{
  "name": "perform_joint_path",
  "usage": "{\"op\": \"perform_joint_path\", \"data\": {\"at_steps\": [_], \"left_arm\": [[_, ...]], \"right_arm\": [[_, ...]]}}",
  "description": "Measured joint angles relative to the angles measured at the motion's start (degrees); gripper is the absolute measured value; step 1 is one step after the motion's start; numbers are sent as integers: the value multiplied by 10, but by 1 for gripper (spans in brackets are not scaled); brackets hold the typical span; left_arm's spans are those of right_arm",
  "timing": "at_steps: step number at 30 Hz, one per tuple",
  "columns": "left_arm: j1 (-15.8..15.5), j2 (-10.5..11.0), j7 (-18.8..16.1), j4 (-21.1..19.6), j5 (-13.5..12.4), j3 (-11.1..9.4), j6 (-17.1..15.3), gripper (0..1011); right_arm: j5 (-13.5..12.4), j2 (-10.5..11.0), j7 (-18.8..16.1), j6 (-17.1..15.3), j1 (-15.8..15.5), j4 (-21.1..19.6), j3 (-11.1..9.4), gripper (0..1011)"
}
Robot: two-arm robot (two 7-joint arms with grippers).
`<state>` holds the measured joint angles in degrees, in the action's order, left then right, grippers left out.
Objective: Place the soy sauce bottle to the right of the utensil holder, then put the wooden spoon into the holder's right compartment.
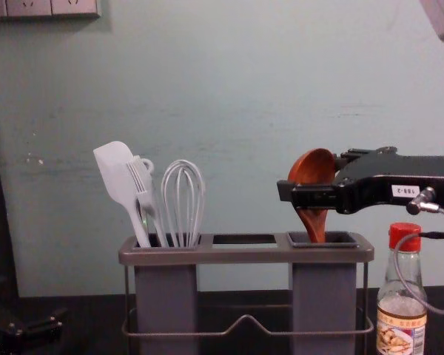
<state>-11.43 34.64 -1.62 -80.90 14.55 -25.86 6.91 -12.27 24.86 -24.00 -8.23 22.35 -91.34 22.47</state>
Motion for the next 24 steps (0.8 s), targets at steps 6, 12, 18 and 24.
{"op": "perform_joint_path", "data": {"at_steps": [6, 12, 18, 24], "left_arm": [[0, 0, 0, 0, 0, 0, 0, 1012], [0, 0, 0, 0, 0, 0, 0, 1011], [0, 0, 0, 0, 0, 0, 0, 1011], [0, 0, 0, 0, 0, 0, 0, 1011]], "right_arm": [[2, -2, 0, 0, -1, 5, 2, 835], [6, -5, 1, 0, -2, 7, 2, 835], [10, -5, 6, -2, -3, 6, 3, 836], [10, -5, 6, -2, -3, 6, 3, 835]]}}
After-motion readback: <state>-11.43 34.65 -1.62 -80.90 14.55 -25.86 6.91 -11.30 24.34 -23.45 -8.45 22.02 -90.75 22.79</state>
